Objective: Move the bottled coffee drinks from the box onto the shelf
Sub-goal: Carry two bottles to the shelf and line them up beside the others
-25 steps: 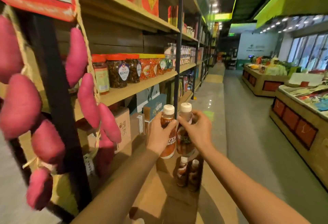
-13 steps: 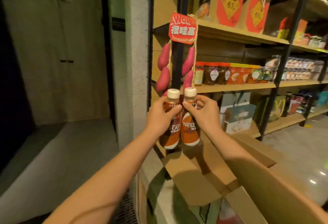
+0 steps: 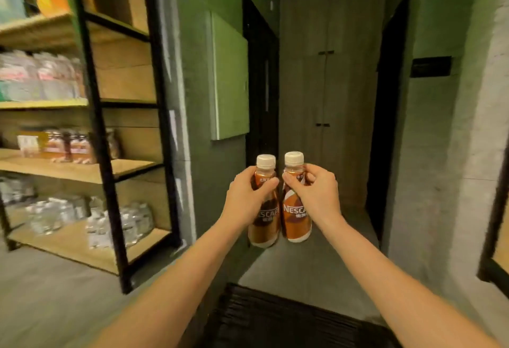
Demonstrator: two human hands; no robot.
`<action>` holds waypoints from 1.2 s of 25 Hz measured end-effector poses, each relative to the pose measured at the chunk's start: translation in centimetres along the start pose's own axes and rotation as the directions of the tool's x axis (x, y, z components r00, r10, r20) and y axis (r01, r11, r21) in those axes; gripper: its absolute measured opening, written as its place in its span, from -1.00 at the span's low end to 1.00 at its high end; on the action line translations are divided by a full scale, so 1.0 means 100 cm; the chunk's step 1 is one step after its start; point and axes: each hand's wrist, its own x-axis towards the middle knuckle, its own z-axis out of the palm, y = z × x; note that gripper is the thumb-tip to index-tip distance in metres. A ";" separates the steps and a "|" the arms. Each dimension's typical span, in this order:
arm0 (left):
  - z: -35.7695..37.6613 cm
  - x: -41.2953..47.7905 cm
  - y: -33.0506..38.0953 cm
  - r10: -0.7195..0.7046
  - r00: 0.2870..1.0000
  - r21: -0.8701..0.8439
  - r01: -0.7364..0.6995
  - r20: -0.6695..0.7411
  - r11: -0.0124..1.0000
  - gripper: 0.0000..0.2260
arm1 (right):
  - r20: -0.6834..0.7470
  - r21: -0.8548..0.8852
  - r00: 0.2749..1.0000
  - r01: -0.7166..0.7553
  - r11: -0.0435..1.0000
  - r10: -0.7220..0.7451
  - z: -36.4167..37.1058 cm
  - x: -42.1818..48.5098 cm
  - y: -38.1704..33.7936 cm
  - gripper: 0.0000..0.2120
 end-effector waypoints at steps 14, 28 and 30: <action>-0.494 -0.051 -0.149 -0.187 0.887 0.189 0.288 -0.421 0.939 -0.74 | 0.428 0.405 0.892 -0.042 0.913 -0.149 0.494 -0.094 -0.176 -0.79; -0.689 0.114 -0.307 -0.228 0.897 0.111 0.288 -0.379 0.951 -0.88 | 0.396 0.360 0.907 -0.009 0.933 -0.144 0.791 0.023 -0.169 -0.81; -0.699 0.140 -0.326 -0.215 0.908 0.109 0.270 -0.360 0.957 -0.86 | 0.377 0.335 0.917 0.000 0.942 -0.134 0.811 0.042 -0.163 -0.75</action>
